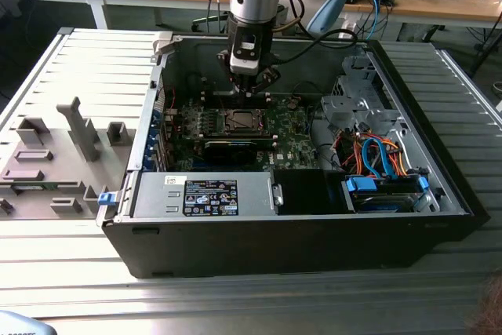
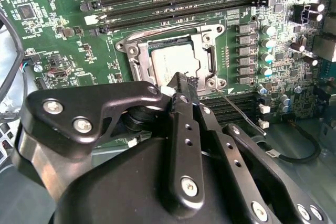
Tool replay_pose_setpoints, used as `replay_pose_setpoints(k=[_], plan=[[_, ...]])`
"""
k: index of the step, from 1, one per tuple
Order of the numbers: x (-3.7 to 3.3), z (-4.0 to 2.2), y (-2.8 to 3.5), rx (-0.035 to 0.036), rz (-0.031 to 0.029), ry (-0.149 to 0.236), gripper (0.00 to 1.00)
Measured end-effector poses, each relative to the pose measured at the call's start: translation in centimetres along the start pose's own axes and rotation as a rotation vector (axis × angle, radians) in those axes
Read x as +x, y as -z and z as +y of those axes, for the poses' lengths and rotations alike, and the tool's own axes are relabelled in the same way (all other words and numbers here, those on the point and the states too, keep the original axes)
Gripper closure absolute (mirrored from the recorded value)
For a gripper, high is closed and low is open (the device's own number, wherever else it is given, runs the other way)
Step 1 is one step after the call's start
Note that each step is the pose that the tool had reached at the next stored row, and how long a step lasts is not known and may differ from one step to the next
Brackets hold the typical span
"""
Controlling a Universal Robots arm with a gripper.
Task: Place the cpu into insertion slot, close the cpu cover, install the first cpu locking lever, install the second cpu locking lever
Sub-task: 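Install the first cpu locking lever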
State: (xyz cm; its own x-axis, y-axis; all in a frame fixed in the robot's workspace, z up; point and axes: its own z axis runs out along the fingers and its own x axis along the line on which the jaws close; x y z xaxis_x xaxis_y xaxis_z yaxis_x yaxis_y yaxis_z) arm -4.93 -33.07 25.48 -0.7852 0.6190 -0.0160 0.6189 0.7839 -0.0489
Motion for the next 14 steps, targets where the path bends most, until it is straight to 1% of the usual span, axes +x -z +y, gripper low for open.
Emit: replay_pose_setpoints(k=[14], plan=[[0.0,0.0,0.0,-0.0006,-0.0019,0.038,0.89]])
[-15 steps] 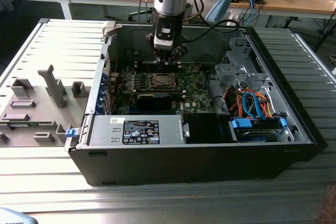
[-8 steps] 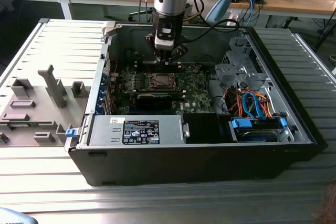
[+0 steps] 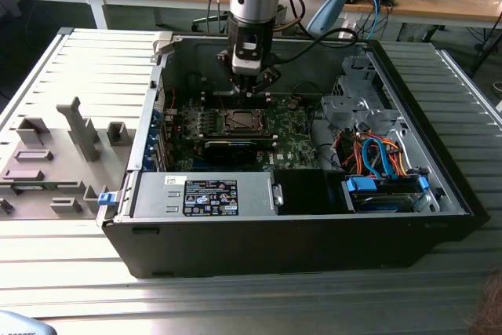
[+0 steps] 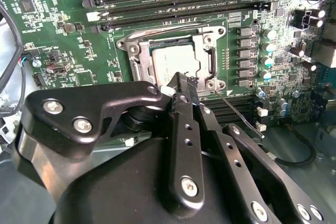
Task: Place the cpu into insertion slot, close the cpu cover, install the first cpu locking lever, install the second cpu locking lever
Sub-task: 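Install the first cpu locking lever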
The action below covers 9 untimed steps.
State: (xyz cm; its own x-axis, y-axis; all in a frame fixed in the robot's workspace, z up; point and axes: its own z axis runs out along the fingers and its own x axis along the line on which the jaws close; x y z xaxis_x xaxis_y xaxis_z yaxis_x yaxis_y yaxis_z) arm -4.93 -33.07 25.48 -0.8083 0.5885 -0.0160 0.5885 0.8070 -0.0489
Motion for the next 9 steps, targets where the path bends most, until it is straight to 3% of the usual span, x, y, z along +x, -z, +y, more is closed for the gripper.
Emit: replay_pose_setpoints(k=[9], plan=[[0.0,0.0,0.0,-0.0003,-0.001,0.019,0.89]])
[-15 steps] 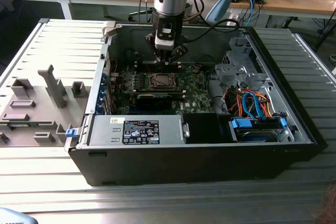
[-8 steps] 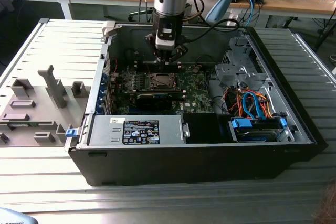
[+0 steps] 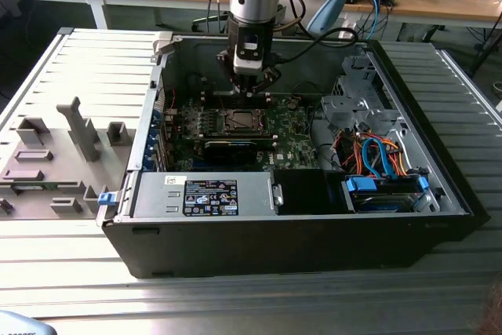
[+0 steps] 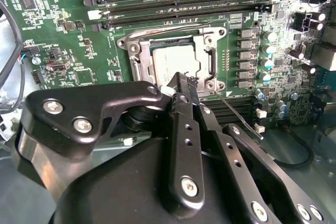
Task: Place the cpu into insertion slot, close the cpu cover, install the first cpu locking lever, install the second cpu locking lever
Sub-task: 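Install the first cpu locking lever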
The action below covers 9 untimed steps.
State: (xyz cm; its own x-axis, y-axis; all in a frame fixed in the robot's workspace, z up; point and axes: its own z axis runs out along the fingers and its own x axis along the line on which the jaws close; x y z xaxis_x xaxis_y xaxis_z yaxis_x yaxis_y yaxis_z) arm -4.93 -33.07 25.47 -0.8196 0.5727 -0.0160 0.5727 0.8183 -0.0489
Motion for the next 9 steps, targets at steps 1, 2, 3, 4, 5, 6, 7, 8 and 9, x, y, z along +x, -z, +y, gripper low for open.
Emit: replay_pose_setpoints(k=[1,2,3,4,5,6,7,8,9], plan=[[0.0,0.0,0.0,0.0,0.0,0.002,0.89],[0.0,0.0,0.0,0.0,-0.0002,0.004,0.89],[0.0,0.0,0.0,0.0,-0.0002,0.006,0.89],[0.0,0.0,0.0,-0.0001,-0.0004,0.01,0.89],[0.0,0.0,0.0,-0.0002,-0.0005,0.011,0.89],[0.0,0.0,0.0,-0.0002,-0.0006,0.013,0.89],[0.0,0.0,0.0,-0.0003,-0.0008,0.016,0.89],[0.0,0.0,0.0,-0.0002,-0.0008,0.018,0.89],[0.0,0.0,0.0,-0.0003,-0.001,0.02,0.89]])
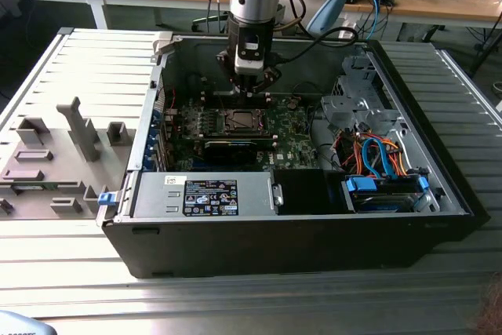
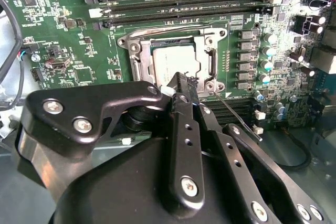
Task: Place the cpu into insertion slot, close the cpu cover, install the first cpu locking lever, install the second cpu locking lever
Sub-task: 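Install the first cpu locking lever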
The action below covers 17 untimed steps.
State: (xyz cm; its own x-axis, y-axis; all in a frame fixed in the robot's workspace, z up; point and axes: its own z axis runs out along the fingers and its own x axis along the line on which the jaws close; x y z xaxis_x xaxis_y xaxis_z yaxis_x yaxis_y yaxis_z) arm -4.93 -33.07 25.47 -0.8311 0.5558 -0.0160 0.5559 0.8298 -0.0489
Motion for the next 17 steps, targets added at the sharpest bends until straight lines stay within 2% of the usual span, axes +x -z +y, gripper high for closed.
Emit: replay_pose_setpoints(k=[17], plan=[[0.0,0.0,0.0,-0.0006,-0.002,0.041,0.89]])
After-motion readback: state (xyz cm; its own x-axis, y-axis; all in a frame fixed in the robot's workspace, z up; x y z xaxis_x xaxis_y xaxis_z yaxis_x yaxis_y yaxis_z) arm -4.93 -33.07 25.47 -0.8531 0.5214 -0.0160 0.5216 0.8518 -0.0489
